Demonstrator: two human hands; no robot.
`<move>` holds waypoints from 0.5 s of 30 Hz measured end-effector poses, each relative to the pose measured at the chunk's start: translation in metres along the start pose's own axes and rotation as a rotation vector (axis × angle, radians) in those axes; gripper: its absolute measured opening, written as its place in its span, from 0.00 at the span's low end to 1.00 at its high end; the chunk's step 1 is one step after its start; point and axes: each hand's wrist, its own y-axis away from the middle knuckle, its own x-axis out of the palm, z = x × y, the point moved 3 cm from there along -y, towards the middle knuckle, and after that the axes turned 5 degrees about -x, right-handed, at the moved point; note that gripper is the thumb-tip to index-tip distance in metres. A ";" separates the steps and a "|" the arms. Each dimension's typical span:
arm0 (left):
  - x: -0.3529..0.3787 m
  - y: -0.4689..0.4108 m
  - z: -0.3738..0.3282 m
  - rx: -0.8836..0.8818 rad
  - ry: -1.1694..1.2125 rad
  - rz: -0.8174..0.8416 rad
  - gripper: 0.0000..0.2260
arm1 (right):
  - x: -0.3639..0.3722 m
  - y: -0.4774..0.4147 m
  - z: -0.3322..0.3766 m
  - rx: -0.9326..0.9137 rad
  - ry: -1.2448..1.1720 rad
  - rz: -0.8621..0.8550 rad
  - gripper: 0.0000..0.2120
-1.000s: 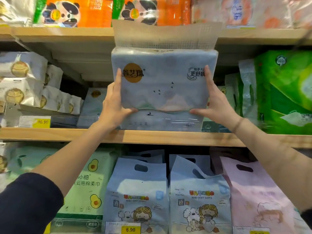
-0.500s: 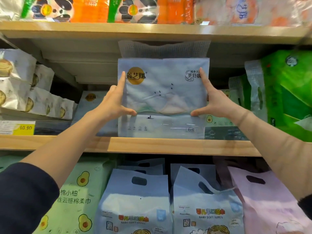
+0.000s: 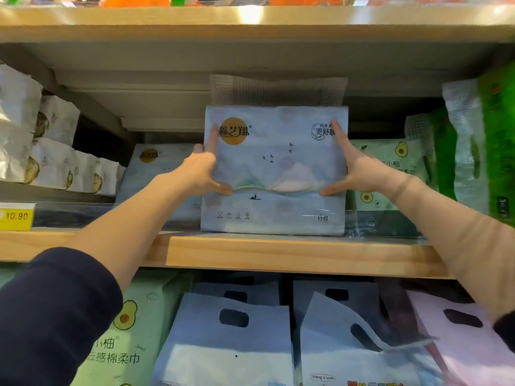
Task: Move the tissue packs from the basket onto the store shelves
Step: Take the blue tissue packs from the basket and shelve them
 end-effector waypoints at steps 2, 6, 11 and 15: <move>0.001 -0.004 0.003 0.003 -0.003 0.025 0.57 | 0.001 -0.005 -0.003 0.011 -0.010 0.010 0.64; 0.004 -0.008 0.005 0.010 -0.004 0.042 0.56 | 0.004 -0.010 -0.005 0.009 -0.022 0.028 0.64; 0.004 -0.007 0.005 0.021 0.015 0.026 0.56 | 0.004 -0.007 -0.004 0.024 -0.029 0.028 0.62; 0.002 -0.005 0.008 0.028 0.033 0.013 0.57 | 0.004 -0.004 -0.003 0.032 -0.023 0.021 0.63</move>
